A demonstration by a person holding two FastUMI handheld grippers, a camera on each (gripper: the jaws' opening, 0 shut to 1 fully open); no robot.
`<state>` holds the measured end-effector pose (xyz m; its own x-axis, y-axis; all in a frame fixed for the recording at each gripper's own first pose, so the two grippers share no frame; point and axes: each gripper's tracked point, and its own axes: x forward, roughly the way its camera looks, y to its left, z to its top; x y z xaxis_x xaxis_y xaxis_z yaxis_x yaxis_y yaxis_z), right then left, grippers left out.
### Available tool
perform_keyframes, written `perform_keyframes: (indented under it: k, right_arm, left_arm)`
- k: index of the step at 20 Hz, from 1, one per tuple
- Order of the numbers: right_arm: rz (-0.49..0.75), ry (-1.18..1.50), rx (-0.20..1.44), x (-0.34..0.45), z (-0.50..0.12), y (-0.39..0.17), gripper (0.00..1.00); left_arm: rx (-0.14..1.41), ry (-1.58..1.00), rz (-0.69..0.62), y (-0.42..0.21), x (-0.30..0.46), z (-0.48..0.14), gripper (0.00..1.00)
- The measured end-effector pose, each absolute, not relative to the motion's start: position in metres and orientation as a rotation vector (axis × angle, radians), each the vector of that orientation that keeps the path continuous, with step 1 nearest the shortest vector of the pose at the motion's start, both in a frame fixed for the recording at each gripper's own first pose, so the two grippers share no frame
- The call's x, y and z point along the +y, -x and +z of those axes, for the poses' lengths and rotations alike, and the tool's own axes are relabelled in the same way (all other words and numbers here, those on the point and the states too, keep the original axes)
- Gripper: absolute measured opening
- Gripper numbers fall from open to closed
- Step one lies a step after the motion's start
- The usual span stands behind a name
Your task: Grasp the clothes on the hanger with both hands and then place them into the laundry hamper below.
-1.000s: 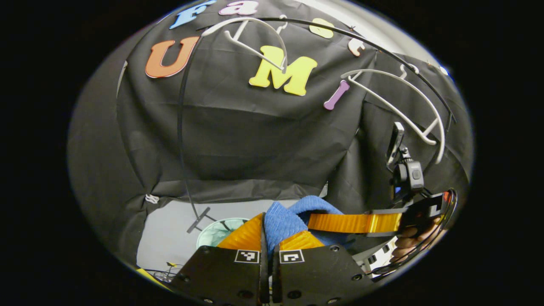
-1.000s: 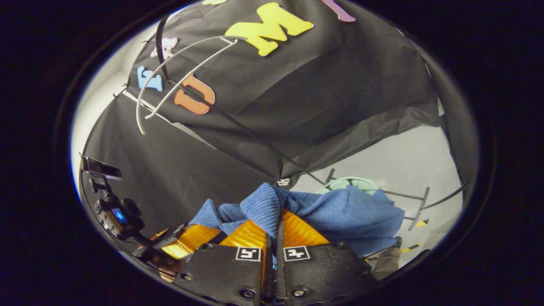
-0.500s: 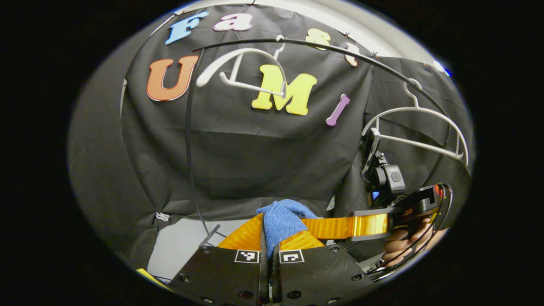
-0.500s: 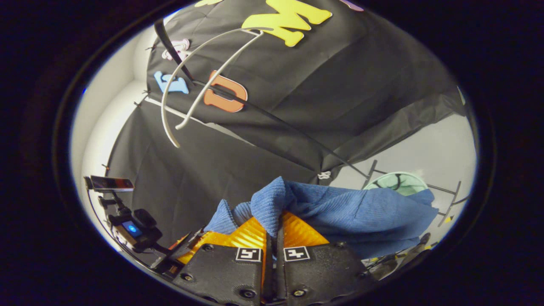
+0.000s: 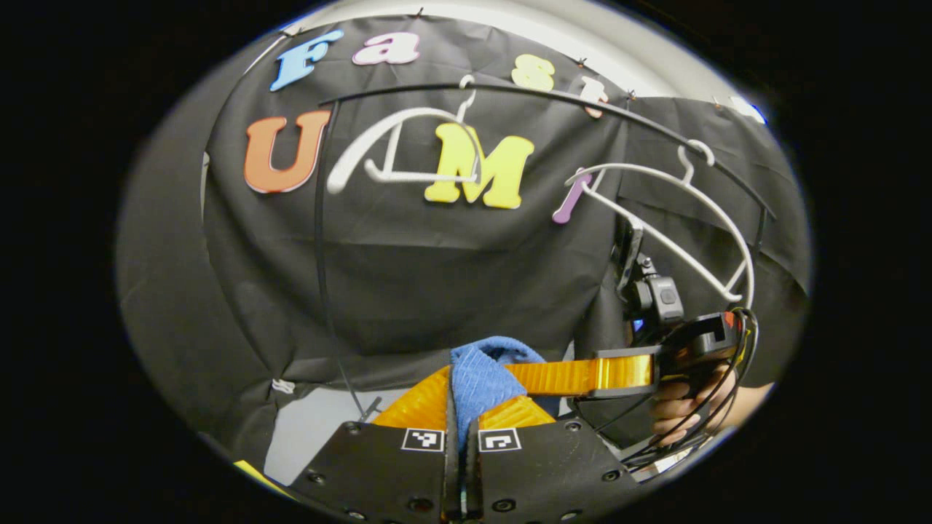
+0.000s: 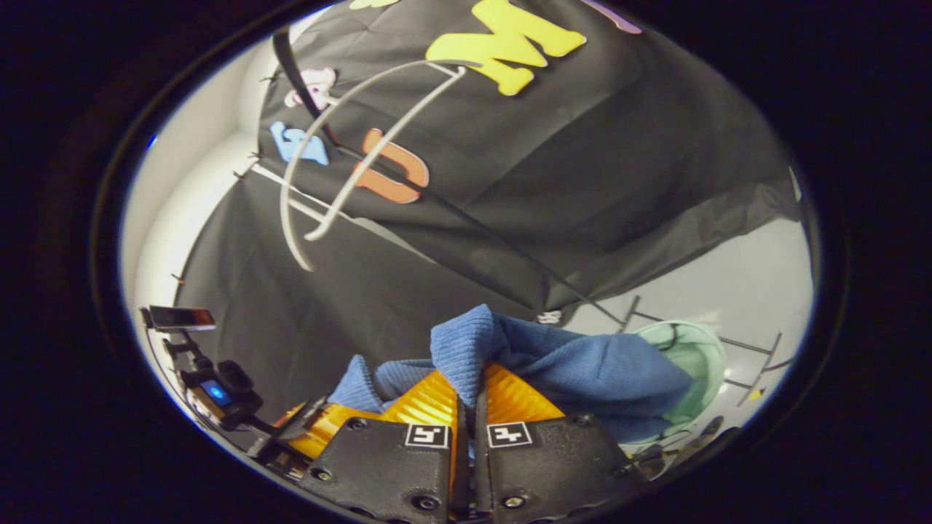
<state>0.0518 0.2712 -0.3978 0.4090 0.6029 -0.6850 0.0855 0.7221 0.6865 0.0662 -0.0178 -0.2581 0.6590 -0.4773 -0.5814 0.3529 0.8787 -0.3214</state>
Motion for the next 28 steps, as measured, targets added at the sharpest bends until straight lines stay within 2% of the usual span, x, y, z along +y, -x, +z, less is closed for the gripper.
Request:
perform_keyframes:
  k: [3, 7, 8, 9, 10, 11, 12, 13, 14, 16, 17, 18, 20, 28]
  right_arm:
    - [0.244, -0.58, 1.19, 0.242, -0.454, -0.042, 0.06]
    - [0.144, -0.432, 1.3, 0.217, -0.503, -0.025, 0.11]
    - [0.129, -0.384, 1.321, 0.214, -0.506, -0.02, 0.15]
    - [0.129, -0.332, 1.34, 0.207, -0.508, -0.015, 0.18]
    - [0.126, -0.279, 1.347, 0.199, -0.511, -0.011, 0.27]
    - [0.126, -0.235, 1.345, 0.194, -0.513, -0.01, 0.34]
    - [0.131, -0.214, 1.337, 0.192, -0.513, -0.011, 0.48]
    - [0.129, -0.203, 1.335, 0.191, -0.518, -0.009, 0.54]
    - [0.123, -0.2, 1.334, 0.189, -0.519, -0.006, 0.67]
    - [0.103, -0.206, 1.327, 0.187, -0.516, 0.0, 0.76]
    - [0.088, -0.214, 1.328, 0.184, -0.515, 0.005, 0.78]
    - [0.074, -0.226, 1.327, 0.177, -0.511, 0.013, 0.8]
    - [0.054, -0.241, 1.321, 0.17, -0.505, 0.025, 0.82]
    - [-0.06, -0.26, 1.19, 0.135, -0.459, 0.088, 0.81]
  left_arm:
    - [0.808, 0.253, -0.453, -0.062, -0.026, -0.3, 0.04]
    - [0.948, 0.23, -0.445, -0.059, -0.041, -0.343, 0.05]
    - [0.987, 0.21, -0.451, -0.049, -0.041, -0.352, 0.19]
    - [1.026, 0.185, -0.455, -0.04, -0.043, -0.362, 0.13]
    - [1.053, 0.165, -0.46, -0.038, -0.046, -0.365, 0.15]
    - [1.07, 0.157, -0.458, -0.038, -0.05, -0.364, 0.34]
    - [1.077, 0.164, -0.457, -0.039, -0.052, -0.363, 0.53]
    - [1.083, 0.175, -0.451, -0.04, -0.052, -0.364, 0.72]
    - [1.087, 0.183, -0.438, -0.041, -0.049, -0.37, 0.92]
    - [1.091, 0.191, -0.409, -0.045, -0.039, -0.371, 0.91]
    - [1.092, 0.193, -0.399, -0.044, -0.036, -0.37, 0.99]
    - [1.09, 0.193, -0.394, -0.042, -0.033, -0.368, 0.93]
    - [1.076, 0.184, -0.386, -0.037, -0.028, -0.358, 0.94]
    - [0.983, 0.092, -0.405, -0.014, -0.011, -0.32, 0.94]
